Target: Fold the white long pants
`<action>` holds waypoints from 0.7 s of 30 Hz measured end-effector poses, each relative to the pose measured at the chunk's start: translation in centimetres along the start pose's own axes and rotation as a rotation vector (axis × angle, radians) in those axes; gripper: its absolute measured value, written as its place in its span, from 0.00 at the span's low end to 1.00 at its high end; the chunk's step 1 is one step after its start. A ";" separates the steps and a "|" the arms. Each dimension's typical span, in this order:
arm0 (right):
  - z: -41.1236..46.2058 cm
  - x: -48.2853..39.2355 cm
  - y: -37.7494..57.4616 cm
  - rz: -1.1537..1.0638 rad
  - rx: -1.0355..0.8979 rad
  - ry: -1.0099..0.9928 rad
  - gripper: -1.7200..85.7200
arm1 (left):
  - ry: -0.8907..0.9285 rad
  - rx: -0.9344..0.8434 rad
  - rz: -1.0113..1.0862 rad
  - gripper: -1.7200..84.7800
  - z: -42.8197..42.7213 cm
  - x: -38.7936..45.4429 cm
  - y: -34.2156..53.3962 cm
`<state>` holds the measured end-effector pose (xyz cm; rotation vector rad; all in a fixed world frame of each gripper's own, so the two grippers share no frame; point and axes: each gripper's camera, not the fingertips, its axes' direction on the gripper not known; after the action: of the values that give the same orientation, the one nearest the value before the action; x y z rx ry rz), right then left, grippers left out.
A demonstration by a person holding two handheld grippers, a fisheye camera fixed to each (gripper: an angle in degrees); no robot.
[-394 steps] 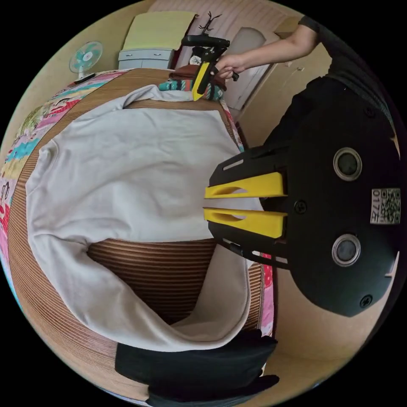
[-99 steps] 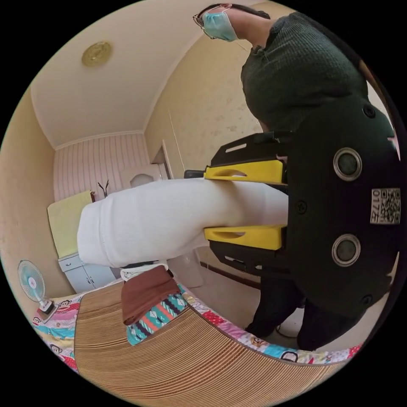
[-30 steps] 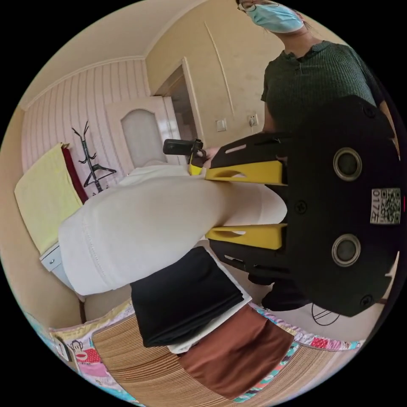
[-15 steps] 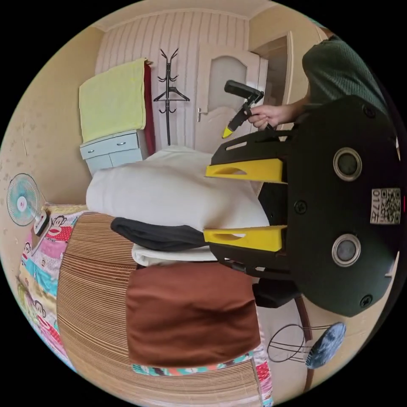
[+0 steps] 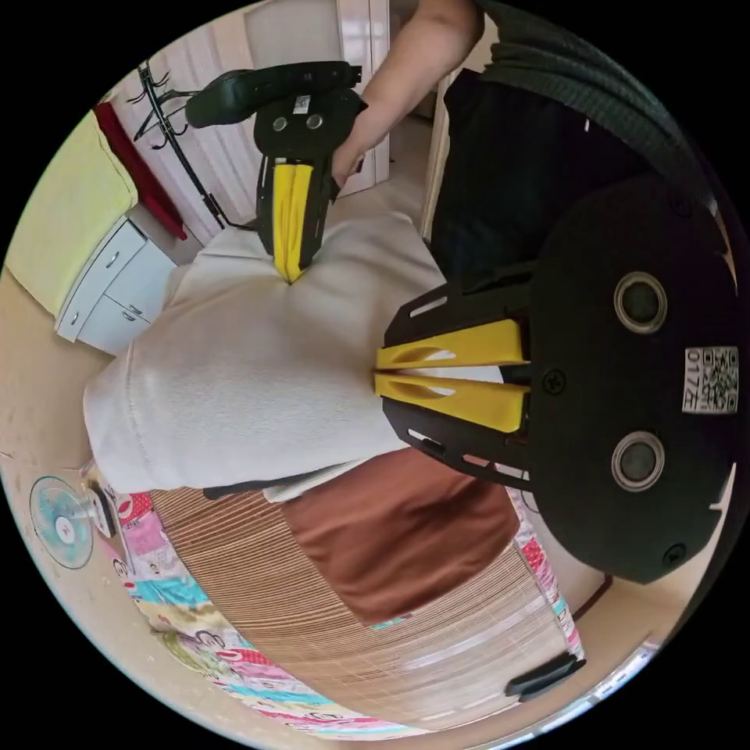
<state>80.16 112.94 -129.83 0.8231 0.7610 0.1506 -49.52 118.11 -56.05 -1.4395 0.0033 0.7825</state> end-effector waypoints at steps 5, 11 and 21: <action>-2.3 0.3 0.2 0.041 0.021 -0.034 0.02 | 0.104 0.096 -0.185 0.01 -6.4 2.3 3.5; -3.2 2.6 0.4 0.063 0.001 -0.244 0.02 | 0.155 -0.014 -0.330 0.01 -8.2 4.8 16.2; -13.4 1.4 -2.7 0.261 0.112 -0.410 0.02 | 0.240 0.449 -1.022 0.01 -20.9 5.8 44.5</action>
<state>71.87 119.80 -138.30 1.0192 0.2763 0.1666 -57.12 99.53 -101.33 -0.9075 -0.3290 -0.2290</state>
